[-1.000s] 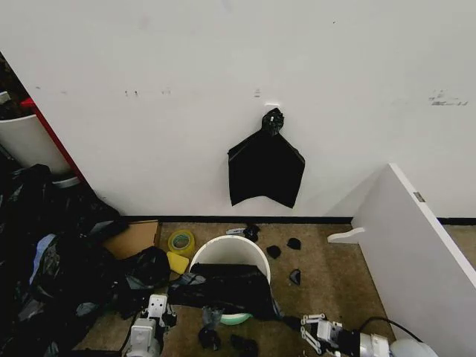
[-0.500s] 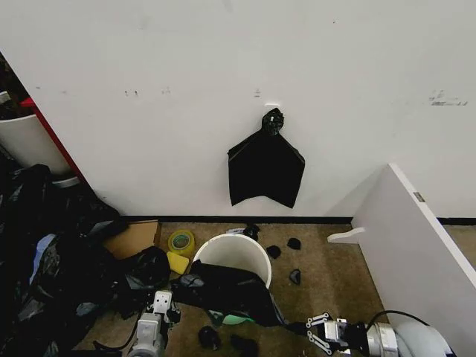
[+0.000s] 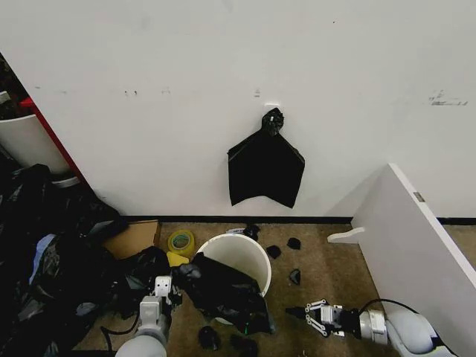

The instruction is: Place the garbage bag over the trash bin.

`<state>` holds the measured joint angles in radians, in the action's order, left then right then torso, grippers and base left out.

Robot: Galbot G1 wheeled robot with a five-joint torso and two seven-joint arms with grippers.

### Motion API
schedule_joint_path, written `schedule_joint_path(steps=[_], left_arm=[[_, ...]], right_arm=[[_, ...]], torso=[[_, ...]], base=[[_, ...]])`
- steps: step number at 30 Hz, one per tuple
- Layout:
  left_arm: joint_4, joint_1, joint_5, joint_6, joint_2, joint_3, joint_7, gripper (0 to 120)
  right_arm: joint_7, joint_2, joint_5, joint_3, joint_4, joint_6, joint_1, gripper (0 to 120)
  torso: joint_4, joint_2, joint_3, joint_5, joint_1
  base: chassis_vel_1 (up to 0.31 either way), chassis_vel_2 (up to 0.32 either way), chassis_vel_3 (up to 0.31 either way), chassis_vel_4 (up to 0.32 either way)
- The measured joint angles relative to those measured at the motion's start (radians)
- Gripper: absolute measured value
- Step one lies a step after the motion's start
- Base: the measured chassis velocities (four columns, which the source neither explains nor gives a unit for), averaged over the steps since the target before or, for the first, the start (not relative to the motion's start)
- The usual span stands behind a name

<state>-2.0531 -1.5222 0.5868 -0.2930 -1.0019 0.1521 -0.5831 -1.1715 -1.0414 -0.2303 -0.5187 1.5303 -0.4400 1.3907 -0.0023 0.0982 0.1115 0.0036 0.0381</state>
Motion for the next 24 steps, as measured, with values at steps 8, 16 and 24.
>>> schedule_joint_path(steps=[8,16,24], left_arm=[[-0.002,-0.011,0.006,0.000,-0.005,-0.015,0.002,0],[-0.020,-0.023,-0.002,0.001,0.011,-0.012,-0.001,7],[-0.085,-0.068,-0.053,0.031,0.031,0.014,0.021,35]], right_arm=[[0.293,0.043,-0.290,0.114,0.141,0.069,0.054,10],[0.861,0.037,-0.254,0.234,0.299,0.269,0.027,39],[0.945,0.047,-0.291,0.260,0.289,0.451,-0.047,67]], torso=[[-0.0002,0.000,0.000,0.0000,0.000],[0.0005,0.000,0.000,-0.0002,0.000],[0.0000,0.000,0.000,-0.0001,0.000]], base=[[0.000,0.000,0.000,0.000],[0.000,0.000,0.000,0.000],[0.000,0.000,0.000,0.000]])
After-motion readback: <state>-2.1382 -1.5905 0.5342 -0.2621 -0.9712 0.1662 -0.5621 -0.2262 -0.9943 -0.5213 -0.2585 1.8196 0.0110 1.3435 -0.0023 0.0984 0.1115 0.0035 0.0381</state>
